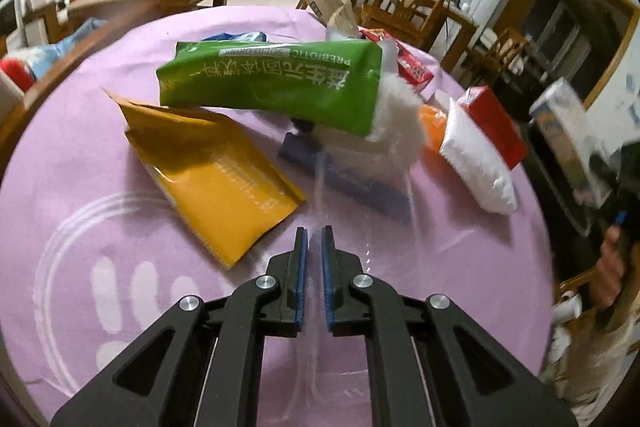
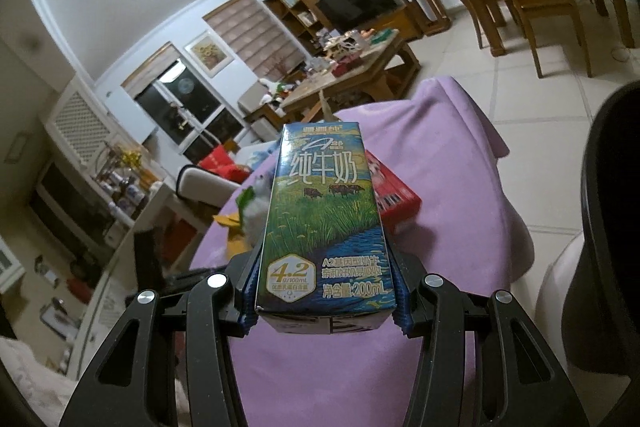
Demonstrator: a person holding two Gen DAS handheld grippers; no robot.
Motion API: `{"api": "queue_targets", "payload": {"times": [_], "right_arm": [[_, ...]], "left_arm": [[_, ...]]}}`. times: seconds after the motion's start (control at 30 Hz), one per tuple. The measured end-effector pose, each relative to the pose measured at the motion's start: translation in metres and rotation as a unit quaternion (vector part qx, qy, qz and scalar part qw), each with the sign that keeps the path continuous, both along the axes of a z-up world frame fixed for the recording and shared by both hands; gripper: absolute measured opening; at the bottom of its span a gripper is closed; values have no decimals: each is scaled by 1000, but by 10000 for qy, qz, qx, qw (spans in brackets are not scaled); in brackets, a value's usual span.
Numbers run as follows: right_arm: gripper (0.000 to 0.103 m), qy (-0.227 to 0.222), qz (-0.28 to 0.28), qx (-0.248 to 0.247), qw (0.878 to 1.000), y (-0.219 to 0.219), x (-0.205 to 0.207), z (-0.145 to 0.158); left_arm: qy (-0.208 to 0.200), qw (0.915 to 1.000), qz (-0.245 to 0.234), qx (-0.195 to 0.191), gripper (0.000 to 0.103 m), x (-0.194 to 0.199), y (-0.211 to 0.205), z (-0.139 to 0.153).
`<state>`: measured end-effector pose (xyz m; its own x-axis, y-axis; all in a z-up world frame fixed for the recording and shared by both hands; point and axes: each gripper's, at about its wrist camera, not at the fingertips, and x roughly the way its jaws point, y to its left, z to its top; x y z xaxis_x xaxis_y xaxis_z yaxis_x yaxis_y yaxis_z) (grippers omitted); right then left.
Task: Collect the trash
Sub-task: 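Carry both items over the black bin and open both tools to drop them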
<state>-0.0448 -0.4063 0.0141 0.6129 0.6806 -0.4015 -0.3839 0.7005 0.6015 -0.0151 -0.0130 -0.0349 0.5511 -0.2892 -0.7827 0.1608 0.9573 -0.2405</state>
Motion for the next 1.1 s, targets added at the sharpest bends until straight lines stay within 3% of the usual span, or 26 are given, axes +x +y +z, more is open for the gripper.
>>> {"api": "queue_targets", "payload": {"times": [0.13, 0.27, 0.37, 0.47, 0.57, 0.73, 0.9, 1.1], "right_arm": [[50, -216, -342, 72, 9992, -17, -13, 8], [50, -431, -875, 128, 9951, -57, -28, 12], [50, -616, -1470, 52, 9872, -88, -46, 12], [50, -763, -2298, -247, 9699, -119, -65, 8], [50, -780, -3237, -642, 9407, -154, -81, -7], [50, -696, -3957, -810, 9121, -189, -90, -36], [50, -644, -4210, -730, 9018, -219, -92, -53], [51, -496, -4245, -671, 9016, -231, -70, -66]], "left_arm": [[-487, 9987, -33, -157, 3, -13, -13, 23], [-977, 9937, -413, -374, 3, -22, -48, 57], [-1157, 9872, -877, -656, 3, -20, -86, 77], [-1195, 9787, -1415, -887, 3, -10, -137, 85], [-1194, 9662, -1994, -1113, 3, 2, -198, 83], [-994, 9445, -2796, -1411, 3, 22, -305, 69], [-779, 9358, -3124, -1436, 3, 40, -374, 50], [-629, 9410, -3105, -1189, 3, 58, -398, 32]]}}
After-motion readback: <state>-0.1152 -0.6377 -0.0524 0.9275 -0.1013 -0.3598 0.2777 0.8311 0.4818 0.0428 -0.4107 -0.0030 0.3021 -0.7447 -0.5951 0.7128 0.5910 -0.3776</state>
